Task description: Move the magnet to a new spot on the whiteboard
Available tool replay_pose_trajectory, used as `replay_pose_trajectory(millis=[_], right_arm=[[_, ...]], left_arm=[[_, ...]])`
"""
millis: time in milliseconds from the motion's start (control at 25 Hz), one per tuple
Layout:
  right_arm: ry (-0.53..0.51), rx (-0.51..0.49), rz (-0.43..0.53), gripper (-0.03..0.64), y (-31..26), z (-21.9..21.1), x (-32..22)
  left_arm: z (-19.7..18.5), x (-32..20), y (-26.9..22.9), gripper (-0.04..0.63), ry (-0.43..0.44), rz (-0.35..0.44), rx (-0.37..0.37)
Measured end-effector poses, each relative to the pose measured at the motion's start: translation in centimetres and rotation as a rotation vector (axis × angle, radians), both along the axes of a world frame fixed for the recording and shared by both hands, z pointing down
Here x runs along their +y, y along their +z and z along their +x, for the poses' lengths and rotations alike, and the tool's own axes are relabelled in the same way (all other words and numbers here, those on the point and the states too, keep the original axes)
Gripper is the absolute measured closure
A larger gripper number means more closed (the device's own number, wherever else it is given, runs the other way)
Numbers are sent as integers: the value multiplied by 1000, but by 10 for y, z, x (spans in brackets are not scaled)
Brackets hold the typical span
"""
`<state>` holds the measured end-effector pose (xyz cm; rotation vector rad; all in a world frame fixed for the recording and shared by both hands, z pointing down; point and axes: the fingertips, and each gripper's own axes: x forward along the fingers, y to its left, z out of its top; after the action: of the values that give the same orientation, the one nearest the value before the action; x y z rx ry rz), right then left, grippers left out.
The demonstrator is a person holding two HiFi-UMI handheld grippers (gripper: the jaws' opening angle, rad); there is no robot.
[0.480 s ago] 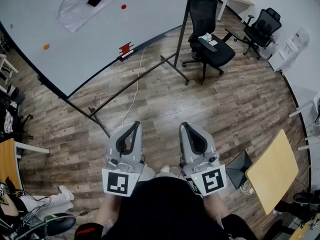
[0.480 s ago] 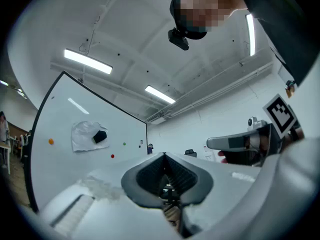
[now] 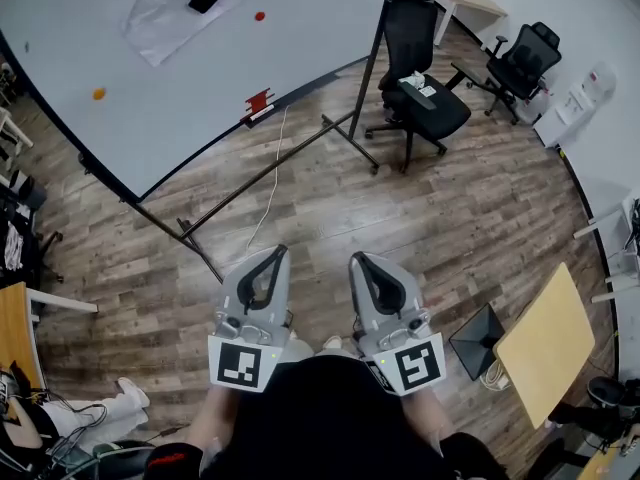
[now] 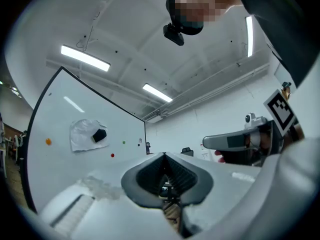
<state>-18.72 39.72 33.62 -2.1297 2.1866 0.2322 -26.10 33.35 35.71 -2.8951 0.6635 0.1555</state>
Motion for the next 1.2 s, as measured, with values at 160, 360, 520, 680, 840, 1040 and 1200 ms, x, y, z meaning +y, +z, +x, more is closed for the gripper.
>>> replay_pose_trajectory(millis=[160,360,520,680,840,1040,1200], right_arm=[[23,7,-7,615,2,-7,-13],[58,11,4,615,3,-14,-26],[95,-3,25,615,3,-19,-26],[120,-18,28,615,4,-18,-28],[133,-16,15,615,7,-16,-37],[118,-17,16,615,11,-11,-50],[92,-17,20,615,11,0,-66]], left_arm=[[-5,-11,3,594,29,7,-3],[-13,-28,5,594,41,2,18],[-23,-35,8,594,44,-12,25],[-27,-40,13,594,51,-22,22],[-27,-48,16,594,52,-31,18],[-22,-57,18,594,42,-12,6],[-13,-72,21,594,10,-31,3]])
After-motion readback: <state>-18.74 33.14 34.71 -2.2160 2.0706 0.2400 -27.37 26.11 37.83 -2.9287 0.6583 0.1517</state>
